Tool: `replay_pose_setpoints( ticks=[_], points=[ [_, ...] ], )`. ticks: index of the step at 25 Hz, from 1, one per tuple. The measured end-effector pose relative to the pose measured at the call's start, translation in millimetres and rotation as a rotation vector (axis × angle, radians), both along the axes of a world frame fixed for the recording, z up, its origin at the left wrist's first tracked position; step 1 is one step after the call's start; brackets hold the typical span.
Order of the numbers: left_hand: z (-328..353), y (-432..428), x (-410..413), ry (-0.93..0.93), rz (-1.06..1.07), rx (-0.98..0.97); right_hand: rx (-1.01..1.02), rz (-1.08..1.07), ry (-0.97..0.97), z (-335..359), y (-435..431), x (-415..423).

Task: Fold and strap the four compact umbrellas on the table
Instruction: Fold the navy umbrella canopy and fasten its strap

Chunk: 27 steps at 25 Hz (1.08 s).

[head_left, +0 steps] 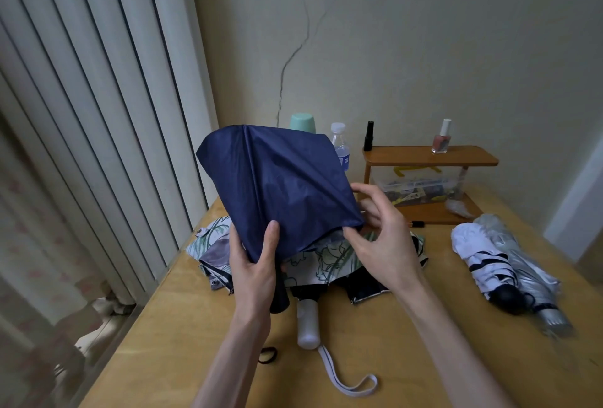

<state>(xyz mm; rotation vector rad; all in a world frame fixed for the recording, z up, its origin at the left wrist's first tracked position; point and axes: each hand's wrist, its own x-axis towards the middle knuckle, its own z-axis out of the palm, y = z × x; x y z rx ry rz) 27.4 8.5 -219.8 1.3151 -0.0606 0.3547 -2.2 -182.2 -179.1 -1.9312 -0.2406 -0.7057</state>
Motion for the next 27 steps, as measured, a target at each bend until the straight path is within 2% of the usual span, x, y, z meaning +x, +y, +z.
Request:
replay_pose_setpoints(
  ticks=[2, 6, 8, 16, 21, 24, 27],
  points=[
    [-1, 0, 0, -0.004, 0.014, 0.002, -0.051, -0.062, -0.059, -1, 2, 0],
    [0, 0, 1, 0.012, 0.023, -0.015, -0.185, -0.281, -0.323, -5, -2, -1],
    [1, 2, 1, 0.020, 0.020, -0.028, -0.225, -0.344, -0.365, -6, -8, -1],
    [4, 2, 1, 0.005, 0.012, -0.033, -0.326, -0.409, -0.411, -10, -11, -4],
    [-2, 10, 7, 0.037, -0.008, -0.048, -0.253, -0.475, -0.392, -16, -13, -3],
    [0, 5, 3, 0.003, -0.015, -0.020, -0.151, -0.431, -0.355, -17, -11, -1],
    [-3, 6, 4, 0.027, -0.030, -0.054, -0.189, -0.456, -0.356, -19, -19, -1]
  ],
)
